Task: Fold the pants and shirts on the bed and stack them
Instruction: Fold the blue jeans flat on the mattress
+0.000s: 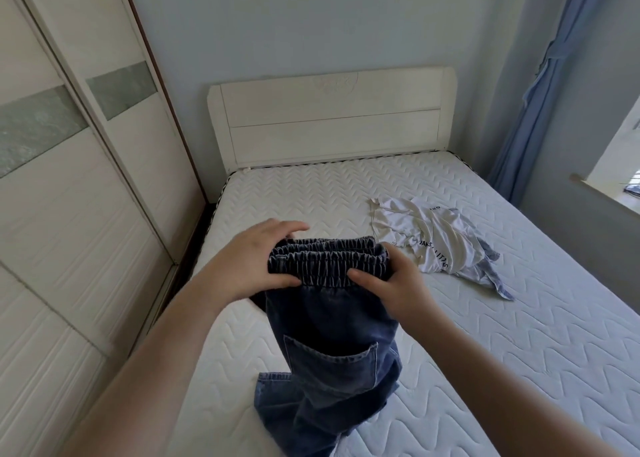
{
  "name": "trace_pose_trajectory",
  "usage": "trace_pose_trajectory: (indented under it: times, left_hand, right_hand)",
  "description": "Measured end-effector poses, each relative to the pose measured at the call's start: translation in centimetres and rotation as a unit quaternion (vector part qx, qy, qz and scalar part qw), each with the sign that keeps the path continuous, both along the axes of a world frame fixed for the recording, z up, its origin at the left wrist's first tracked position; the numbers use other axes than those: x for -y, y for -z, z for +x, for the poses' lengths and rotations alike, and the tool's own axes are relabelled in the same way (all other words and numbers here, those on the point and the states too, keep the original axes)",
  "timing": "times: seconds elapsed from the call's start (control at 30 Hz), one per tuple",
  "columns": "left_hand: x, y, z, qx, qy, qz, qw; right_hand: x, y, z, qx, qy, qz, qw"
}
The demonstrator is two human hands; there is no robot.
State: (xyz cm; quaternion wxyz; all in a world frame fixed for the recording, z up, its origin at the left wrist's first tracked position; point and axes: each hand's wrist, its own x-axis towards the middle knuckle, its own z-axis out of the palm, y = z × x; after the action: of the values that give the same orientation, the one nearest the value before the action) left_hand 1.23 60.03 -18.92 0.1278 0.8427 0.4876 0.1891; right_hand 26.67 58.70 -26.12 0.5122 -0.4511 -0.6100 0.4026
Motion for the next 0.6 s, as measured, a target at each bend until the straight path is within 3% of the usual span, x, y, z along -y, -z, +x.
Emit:
trace_pose_trajectory:
  times: [0.07, 0.2, 0.37, 0.47, 0.6]
  left_hand:
    - [-0.5, -1.2, 1.6, -0.091, 0.018, 0.022, 0.995]
    - [-1.9, -2.6, 4.9, -0.189, -0.001, -0.02, 0.982]
    - [-2.9, -3.7, 6.7, -0.165, 0.051, -0.045, 0.984]
    - [-2.9, -3.9, 8.3, -0.167, 0.079, -0.015, 0.983]
    - [-2.9, -4.6, 10.0, -0.186, 0.068, 0.028, 0.98]
  right_hand:
    - [0.1, -0.5, -0.2, 0.005, -0.005, 0.01, 1.0]
    - [0.0, -1.2, -0.2, -0.023, 0.014, 0.014, 1.0]
    - [-0.4, -1.0, 1.6, -0.065, 0.022, 0.012, 0.998]
    - [0.0, 0.1, 2.9, -0.076, 0.017, 0.024, 0.997]
    - [1.1, 4.9, 5.8, -0.086, 0.057, -0.045, 0.994]
